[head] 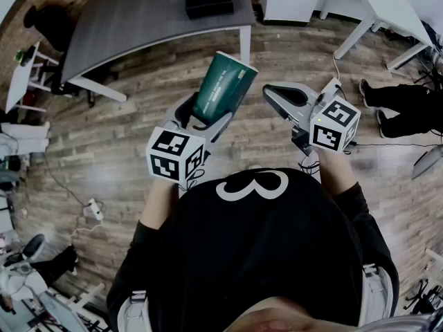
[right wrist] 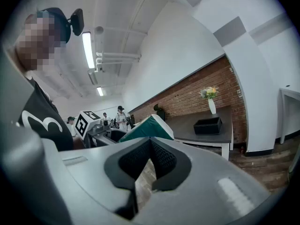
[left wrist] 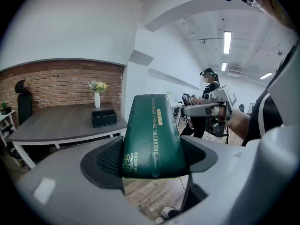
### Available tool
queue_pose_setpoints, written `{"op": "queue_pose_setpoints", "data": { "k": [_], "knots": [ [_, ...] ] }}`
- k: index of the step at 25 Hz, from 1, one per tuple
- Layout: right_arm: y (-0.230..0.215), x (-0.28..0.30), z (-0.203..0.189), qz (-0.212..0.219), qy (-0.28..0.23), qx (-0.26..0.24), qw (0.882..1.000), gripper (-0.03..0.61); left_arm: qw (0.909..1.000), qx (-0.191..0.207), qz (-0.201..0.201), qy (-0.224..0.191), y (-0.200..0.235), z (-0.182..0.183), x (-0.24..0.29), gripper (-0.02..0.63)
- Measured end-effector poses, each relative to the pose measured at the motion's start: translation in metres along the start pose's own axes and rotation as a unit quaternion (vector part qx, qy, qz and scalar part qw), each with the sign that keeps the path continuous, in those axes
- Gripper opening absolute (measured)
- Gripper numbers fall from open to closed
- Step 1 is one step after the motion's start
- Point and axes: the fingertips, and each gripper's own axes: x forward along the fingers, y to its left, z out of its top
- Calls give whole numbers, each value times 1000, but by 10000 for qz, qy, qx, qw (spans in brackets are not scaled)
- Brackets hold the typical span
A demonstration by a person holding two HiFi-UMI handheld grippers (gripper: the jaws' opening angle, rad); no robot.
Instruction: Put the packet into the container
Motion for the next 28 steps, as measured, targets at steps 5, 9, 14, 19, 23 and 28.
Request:
{"op": "queue_pose_setpoints", "data": {
  "k": [5,9,14,19,23,28],
  "knots": [
    [-6,-10,-1,65,3,70,10000,0,10000,-41,44,-11,-8,3,8,397],
    [-16,-18,5,104,-80,124,9998,2,9999,-28,95,-10,-12,10,16,397],
    [-31,-34,9,92,-96,58,9999,2,9998,-12,155,-86,-19,19,31,397],
    [-36,-45,11,128,-75,-84,9999,2,9995,-10,206,-219,-26,28,41,397],
    [-46,-47,12,105,-44,-98,9999,2,9995,-17,175,-258,-29,31,53,397],
    [-68,-40,11,58,-20,5,10000,2,9995,-124,158,-259,-17,31,70,397]
  ]
}}
